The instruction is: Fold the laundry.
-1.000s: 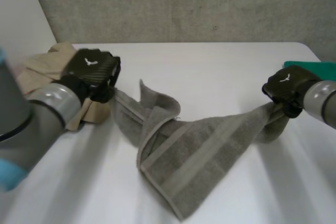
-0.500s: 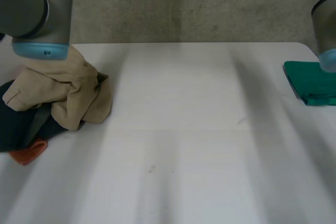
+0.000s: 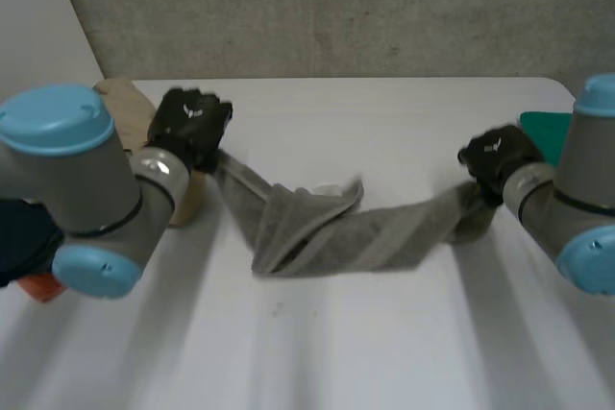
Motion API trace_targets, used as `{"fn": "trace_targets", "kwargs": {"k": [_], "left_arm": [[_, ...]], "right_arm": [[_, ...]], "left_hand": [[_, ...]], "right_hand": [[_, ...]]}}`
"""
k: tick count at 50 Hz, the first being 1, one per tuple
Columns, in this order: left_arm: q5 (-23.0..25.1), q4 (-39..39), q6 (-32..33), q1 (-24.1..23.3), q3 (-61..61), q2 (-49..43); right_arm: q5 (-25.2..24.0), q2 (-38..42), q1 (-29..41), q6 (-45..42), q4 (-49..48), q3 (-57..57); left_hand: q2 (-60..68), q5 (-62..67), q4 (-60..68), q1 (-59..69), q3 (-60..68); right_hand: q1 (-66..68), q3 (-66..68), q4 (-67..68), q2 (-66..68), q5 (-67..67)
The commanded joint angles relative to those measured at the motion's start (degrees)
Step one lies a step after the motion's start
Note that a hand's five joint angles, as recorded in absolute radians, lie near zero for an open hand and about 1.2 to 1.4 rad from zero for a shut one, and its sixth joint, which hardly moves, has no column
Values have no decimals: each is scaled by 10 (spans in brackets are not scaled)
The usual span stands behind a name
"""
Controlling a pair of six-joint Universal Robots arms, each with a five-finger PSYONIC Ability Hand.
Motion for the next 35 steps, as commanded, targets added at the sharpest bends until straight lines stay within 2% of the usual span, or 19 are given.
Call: {"fn": "trace_targets", "kwargs": {"k": [1, 4, 8, 9, 11, 18, 22, 25, 30, 35], "left_arm": [[0, -4, 1, -3, -87, 64], [-2, -17, 3, -11, -110, 101], [-2, -89, 15, -26, -123, 164], [-2, -135, 20, -30, -118, 195], [-1, -171, 21, -31, -116, 222], [1, -283, 33, -32, -95, 275], [1, -300, 48, -31, -87, 263], [1, -299, 64, -26, -81, 209], [1, -294, 84, -15, -43, 105], [1, -256, 81, -11, 27, 25]], "right_arm": [[-8, -45, -2, -49, 28, 78], [-6, -74, -1, -87, 71, 107], [-6, -142, -1, -142, 163, 139], [-8, -155, -2, -148, 179, 144], [-15, -194, -3, -166, 226, 156], [-57, -241, -3, -176, 268, 155], [-73, -237, -4, -177, 268, 153], [-73, -218, -7, -178, 264, 153], [-66, -122, -5, -168, 254, 122], [-59, -56, -2, -98, 160, 59]], "left_hand": [[112, 151, 111, 138, 115], [112, 151, 111, 138, 115], [112, 151, 111, 138, 115], [112, 151, 111, 138, 115], [112, 151, 111, 138, 115], [112, 151, 111, 138, 115], [112, 151, 111, 138, 115], [112, 151, 111, 138, 115], [112, 151, 111, 138, 115], [112, 151, 111, 138, 115]], "right_hand": [[150, 116, 112, 122, 133], [150, 116, 112, 122, 133], [150, 116, 112, 122, 133], [150, 116, 112, 122, 133], [150, 116, 112, 122, 133], [150, 116, 112, 122, 133], [150, 116, 112, 122, 133], [150, 116, 112, 122, 133], [150, 116, 112, 122, 133], [150, 116, 112, 122, 133]]}}
